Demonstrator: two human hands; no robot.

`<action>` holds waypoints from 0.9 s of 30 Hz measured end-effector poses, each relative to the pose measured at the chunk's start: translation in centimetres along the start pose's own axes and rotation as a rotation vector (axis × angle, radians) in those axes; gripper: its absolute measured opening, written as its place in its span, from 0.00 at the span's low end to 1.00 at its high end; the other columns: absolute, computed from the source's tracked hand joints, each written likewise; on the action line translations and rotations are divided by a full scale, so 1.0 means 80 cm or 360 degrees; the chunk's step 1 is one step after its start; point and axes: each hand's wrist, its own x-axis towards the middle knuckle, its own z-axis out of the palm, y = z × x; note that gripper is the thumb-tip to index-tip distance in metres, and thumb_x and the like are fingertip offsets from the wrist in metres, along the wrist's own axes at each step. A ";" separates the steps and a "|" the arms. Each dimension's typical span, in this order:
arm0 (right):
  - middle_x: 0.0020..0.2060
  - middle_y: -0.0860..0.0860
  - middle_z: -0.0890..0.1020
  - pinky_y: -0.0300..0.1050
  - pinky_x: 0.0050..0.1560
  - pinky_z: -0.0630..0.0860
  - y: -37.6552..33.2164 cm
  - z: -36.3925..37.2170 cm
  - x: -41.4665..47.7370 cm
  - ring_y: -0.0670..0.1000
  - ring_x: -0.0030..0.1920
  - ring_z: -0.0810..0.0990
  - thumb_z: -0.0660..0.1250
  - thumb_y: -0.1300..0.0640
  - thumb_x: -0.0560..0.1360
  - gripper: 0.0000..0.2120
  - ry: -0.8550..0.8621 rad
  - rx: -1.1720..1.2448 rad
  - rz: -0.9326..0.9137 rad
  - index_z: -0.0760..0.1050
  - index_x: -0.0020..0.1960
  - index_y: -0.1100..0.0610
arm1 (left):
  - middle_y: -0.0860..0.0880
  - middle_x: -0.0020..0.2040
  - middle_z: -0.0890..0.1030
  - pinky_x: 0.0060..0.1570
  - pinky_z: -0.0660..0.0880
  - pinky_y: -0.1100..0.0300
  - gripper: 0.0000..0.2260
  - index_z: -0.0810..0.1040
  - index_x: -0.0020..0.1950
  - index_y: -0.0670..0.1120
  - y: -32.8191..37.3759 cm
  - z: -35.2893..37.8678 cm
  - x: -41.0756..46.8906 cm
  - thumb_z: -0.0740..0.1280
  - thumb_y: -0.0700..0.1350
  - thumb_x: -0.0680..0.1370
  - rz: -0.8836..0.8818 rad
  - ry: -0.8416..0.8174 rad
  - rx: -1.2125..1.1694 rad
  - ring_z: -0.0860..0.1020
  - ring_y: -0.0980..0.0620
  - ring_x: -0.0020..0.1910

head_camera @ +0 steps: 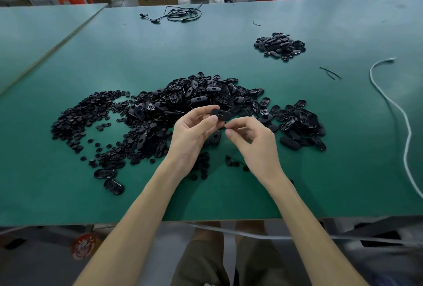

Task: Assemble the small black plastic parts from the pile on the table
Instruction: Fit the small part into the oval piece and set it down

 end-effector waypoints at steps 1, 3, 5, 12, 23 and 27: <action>0.49 0.50 0.85 0.46 0.55 0.81 0.000 0.000 0.000 0.48 0.49 0.85 0.75 0.64 0.77 0.11 0.0011 0.0011 -0.0008 0.82 0.51 0.48 | 0.39 0.52 0.84 0.58 0.80 0.56 0.11 0.82 0.62 0.37 0.000 0.000 0.000 0.68 0.32 0.80 -0.0001 0.0010 0.0008 0.85 0.45 0.52; 0.50 0.50 0.85 0.46 0.56 0.81 0.000 0.000 -0.001 0.48 0.50 0.85 0.76 0.65 0.76 0.12 0.0032 0.0043 -0.0027 0.82 0.52 0.49 | 0.39 0.53 0.84 0.60 0.80 0.53 0.12 0.81 0.64 0.36 -0.001 0.000 0.000 0.69 0.33 0.80 -0.0011 0.0037 0.0037 0.84 0.44 0.54; 0.51 0.50 0.85 0.45 0.56 0.81 -0.001 -0.001 -0.001 0.49 0.51 0.85 0.77 0.65 0.75 0.12 0.0052 0.0086 -0.0022 0.82 0.53 0.50 | 0.41 0.53 0.84 0.61 0.80 0.53 0.12 0.80 0.64 0.36 -0.001 0.000 -0.001 0.70 0.33 0.80 -0.0022 0.0052 0.0061 0.84 0.44 0.54; 0.49 0.53 0.85 0.42 0.47 0.81 0.001 -0.003 0.001 0.50 0.48 0.87 0.76 0.65 0.76 0.08 0.0160 0.0218 0.0044 0.85 0.49 0.53 | 0.38 0.54 0.82 0.61 0.81 0.51 0.11 0.82 0.62 0.39 -0.001 0.003 -0.004 0.71 0.35 0.80 -0.0048 0.0019 0.0173 0.80 0.42 0.54; 0.45 0.46 0.86 0.46 0.54 0.81 0.005 -0.001 0.001 0.49 0.47 0.85 0.75 0.62 0.78 0.07 0.0158 0.0046 0.0044 0.84 0.50 0.51 | 0.30 0.56 0.80 0.64 0.79 0.44 0.11 0.82 0.62 0.39 -0.003 0.002 -0.003 0.72 0.35 0.79 -0.0033 0.0081 0.0272 0.82 0.44 0.52; 0.49 0.44 0.81 0.29 0.52 0.70 0.009 0.004 0.001 0.43 0.51 0.77 0.76 0.58 0.77 0.07 0.0073 -0.0404 -0.0010 0.83 0.53 0.51 | 0.35 0.56 0.81 0.60 0.81 0.51 0.11 0.82 0.62 0.40 -0.001 -0.002 0.001 0.70 0.33 0.80 0.0023 0.0245 0.0131 0.84 0.46 0.51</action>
